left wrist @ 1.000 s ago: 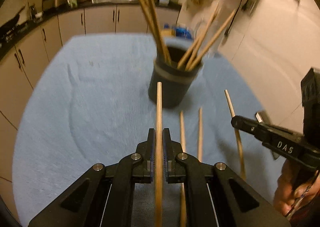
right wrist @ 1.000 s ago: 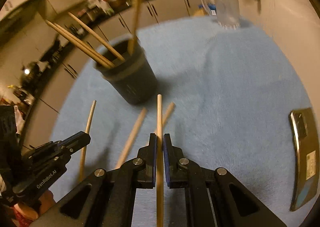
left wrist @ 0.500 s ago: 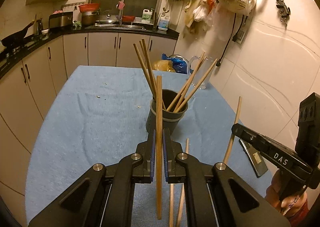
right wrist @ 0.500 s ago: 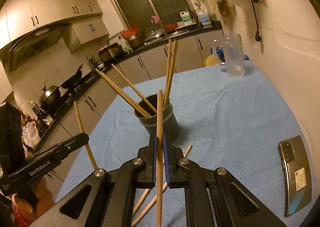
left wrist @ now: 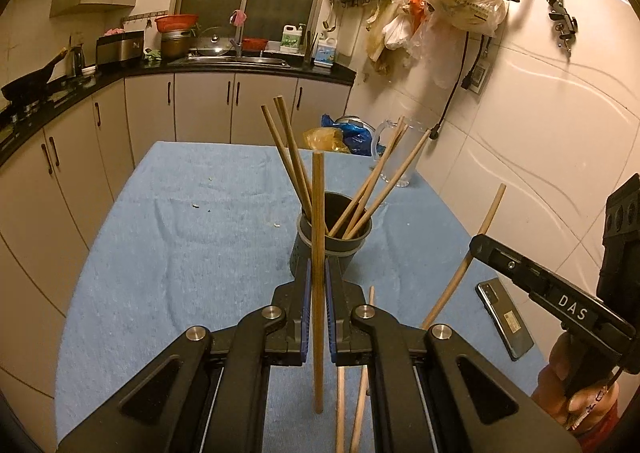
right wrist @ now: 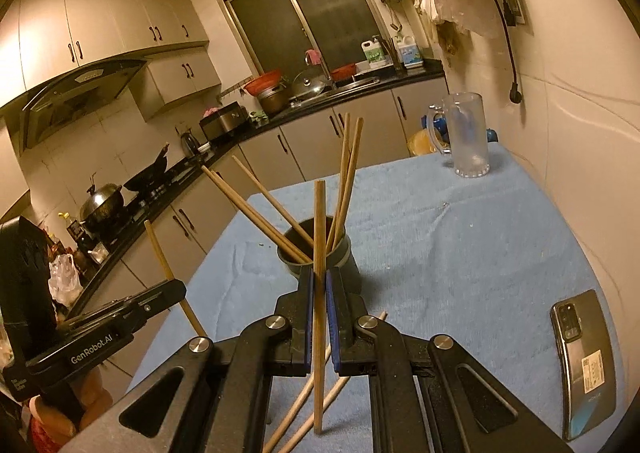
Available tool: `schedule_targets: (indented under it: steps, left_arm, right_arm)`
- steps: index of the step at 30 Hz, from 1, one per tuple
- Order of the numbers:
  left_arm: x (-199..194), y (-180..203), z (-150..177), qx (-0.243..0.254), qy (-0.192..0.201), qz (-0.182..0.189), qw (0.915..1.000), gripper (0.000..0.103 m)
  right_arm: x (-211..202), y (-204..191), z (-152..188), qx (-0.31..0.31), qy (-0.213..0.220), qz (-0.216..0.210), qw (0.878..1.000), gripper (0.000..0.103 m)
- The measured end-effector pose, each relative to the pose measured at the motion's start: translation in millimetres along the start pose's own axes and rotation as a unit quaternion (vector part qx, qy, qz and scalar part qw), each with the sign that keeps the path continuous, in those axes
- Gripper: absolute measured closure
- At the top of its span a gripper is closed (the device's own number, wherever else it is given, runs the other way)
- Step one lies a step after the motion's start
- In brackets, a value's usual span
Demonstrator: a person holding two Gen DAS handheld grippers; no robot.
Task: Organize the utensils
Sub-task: 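Raise the left tool's chopstick above the black cup while the right tool carries its own there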
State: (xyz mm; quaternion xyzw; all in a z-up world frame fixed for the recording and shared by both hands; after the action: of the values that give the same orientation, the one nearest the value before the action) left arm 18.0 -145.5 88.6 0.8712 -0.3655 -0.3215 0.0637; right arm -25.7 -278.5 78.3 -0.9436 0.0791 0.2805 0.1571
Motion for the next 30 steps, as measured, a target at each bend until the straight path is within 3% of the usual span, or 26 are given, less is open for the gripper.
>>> schedule_targets:
  steps: [30]
  left_arm:
    - [8,5,-16,0.024,-0.002,-0.007,0.9997,0.097]
  right_arm:
    - [-10,-10,-30,0.001,0.028,-0.003,1.000,0.096]
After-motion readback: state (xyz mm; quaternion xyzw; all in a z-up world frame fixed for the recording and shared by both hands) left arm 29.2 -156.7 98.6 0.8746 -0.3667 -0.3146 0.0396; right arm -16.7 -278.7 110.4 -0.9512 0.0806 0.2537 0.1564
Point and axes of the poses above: each gripper's, at about its wrist camera, not at the fingertips, and x roughly the way its jaws point, y to its right, z to its underside, the point moved 10 cm from there along x, roughly the way its jaws point, and after that the axes turned 15 degrees about z, right-handed, at the moved point
